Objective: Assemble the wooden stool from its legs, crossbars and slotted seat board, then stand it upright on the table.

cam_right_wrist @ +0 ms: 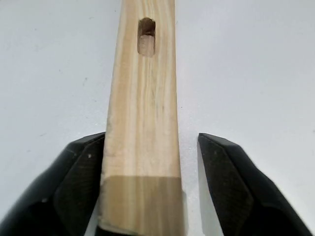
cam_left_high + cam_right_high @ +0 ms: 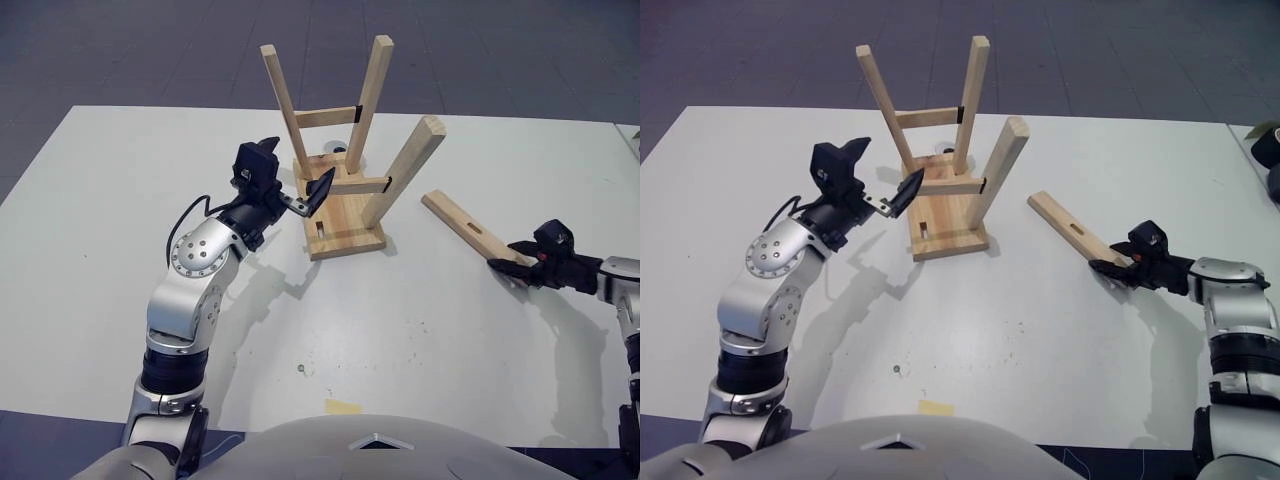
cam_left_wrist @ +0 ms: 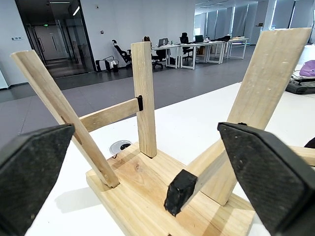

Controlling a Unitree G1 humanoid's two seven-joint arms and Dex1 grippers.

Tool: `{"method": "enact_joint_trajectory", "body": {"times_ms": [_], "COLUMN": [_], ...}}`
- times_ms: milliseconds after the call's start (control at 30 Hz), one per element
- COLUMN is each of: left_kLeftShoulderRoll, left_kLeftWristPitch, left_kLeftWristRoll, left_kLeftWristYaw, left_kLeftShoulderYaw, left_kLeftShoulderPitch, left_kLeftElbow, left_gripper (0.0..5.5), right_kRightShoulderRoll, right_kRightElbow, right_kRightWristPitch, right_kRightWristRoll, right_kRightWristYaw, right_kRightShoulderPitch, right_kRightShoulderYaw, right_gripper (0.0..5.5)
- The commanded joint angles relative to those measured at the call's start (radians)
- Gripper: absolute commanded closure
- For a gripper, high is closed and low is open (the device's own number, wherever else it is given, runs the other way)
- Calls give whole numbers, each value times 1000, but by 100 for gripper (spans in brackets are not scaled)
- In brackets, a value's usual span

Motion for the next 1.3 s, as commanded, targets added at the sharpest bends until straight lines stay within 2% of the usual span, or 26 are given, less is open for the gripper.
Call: {"method": "enact_joint_trajectory", "body": {"times_ms": [33, 133, 233, 333, 400, 500, 700, 833, 933, 1100, 1233, 1300], "left_kLeftShoulderRoll": [0, 2, 1, -22, -43, -44, -18, -38, -70, -59, -53, -41], "left_kLeftWristPitch": [-16, -16, -18, 13, 59, 134, 278, 382, 393, 368, 325, 306], "left_kLeftWristRoll": [11, 8, -8, -88, -208, -400, -695, -956, -1121, -1087, -1072, -1080], "left_kLeftWristYaw": [-8, -12, -13, 9, 39, 83, 125, 149, 231, 297, 324, 334], "left_kLeftShoulderYaw": [-9, -6, 21, 112, 215, 344, 430, 426, 418, 349, 350, 361], "left_kLeftShoulderPitch": [-17, -25, -43, -94, -176, -317, -471, -515, -536, -527, -545, -554], "left_kLeftElbow": [17, 17, 28, 19, 20, 38, 84, 106, 132, 112, 108, 104], "left_gripper": [10, 10, 10, 10, 10, 10, 10, 10, 10, 10, 10, 40], "right_kRightShoulderRoll": [7, 21, 72, 162, 228, 313, 381, 402, 418, 426, 432, 437], "right_kRightElbow": [25, 22, 6, 28, 30, -95, -473, -681, -778, -872, -916, -932], "right_kRightWristPitch": [-8, -25, -48, -126, -220, -323, -453, -463, -429, -386, -345, -330], "right_kRightWristRoll": [-32, -32, -2, 28, 32, 13, -100, -136, -143, -141, -122, -120], "right_kRightWristYaw": [-2, -6, -64, -238, -428, -614, -653, -639, -637, -605, -579, -572], "right_kRightShoulderPitch": [2, 15, 13, -39, -84, -118, -150, -169, -167, -137, -91, -70], "right_kRightShoulderYaw": [22, 27, -10, -101, -183, -230, -73, 7, 42, 96, 127, 135], "right_gripper": [295, 344, 344, 344, 344, 344, 344, 344, 344, 344, 344, 344]}}
